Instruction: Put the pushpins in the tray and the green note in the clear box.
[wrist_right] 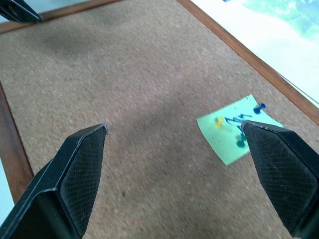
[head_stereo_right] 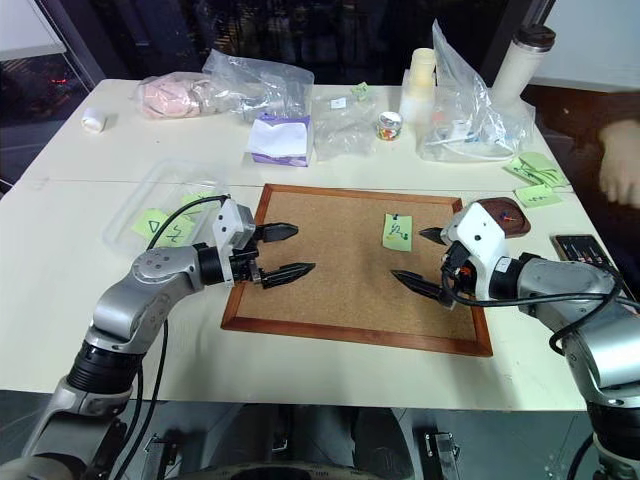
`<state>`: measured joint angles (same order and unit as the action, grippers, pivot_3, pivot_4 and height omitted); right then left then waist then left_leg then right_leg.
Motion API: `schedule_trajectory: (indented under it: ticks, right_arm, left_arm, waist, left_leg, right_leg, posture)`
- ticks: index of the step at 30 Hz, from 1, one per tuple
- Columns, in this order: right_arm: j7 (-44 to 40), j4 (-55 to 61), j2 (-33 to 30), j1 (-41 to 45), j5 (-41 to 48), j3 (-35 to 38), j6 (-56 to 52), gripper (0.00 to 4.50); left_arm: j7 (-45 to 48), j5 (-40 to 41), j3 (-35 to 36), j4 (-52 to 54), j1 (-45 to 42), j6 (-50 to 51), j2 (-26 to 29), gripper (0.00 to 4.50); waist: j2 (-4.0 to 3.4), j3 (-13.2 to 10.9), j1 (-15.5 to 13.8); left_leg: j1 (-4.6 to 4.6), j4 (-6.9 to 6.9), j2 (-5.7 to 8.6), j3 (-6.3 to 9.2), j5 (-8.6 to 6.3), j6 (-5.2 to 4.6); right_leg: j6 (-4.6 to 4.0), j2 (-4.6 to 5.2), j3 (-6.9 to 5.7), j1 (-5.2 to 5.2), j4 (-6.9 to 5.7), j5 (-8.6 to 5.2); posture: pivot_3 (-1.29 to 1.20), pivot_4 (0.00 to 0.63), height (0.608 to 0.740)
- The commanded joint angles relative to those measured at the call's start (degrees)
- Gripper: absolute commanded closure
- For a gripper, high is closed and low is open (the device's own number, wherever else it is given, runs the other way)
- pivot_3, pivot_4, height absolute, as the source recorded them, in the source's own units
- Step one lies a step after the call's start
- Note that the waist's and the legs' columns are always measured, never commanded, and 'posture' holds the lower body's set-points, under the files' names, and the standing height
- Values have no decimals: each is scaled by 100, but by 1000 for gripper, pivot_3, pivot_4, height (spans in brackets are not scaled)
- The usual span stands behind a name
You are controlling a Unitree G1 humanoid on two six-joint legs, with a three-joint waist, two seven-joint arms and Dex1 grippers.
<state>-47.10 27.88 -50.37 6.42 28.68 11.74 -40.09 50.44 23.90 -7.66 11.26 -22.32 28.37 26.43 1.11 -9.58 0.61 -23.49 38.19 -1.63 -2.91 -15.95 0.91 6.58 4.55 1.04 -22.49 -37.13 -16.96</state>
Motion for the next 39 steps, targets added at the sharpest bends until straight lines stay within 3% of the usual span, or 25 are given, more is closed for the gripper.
schedule_trajectory:
  ticks: [1,25,28,35,39]
  right_arm:
    - [-19,72,-49,-14,-12,150,152,0]
    - [138,-35,60,153,-79,-41,194,0]
    - [222,-101,106,226,-112,-60,231,0]
    - [619,-397,456,650,-151,-213,99,0]
    - [1098,-1034,858,1328,-422,-587,-143,0]
  left_arm:
    - [103,92,108,58,-82,-84,35,86]
    - [-256,-28,18,81,-119,-21,-148,86]
    - [-442,-106,16,-37,-183,-108,-325,872]
    - [-674,-415,-282,-433,-237,-394,-812,4324]
    - [-977,-772,-554,-1105,-362,-581,-1303,4473]
  waist:
    - [0,0,1]
    - [0,0,-1]
    - [0,0,-3]
    - [0,0,2]
    - [0,0,-2]
  left_leg:
    - [0,0,0,0,0,0]
    - [0,0,0,0,0,0]
    - [0,2,2,-1,0,0]
    - [1,2,3,0,0,0]
    - [1,5,5,0,0,0]
  right_leg:
    - [0,0,0,0,0,0]
    - [0,0,0,0,0,0]
    - [0,1,0,0,0,0]
    - [0,0,1,0,-2,0]
    - [1,0,0,2,-3,1]
  posture:
    - [0,150,740]
    - [0,150,740]
    - [0,150,740]
    - [0,150,740]
    - [0,150,740]
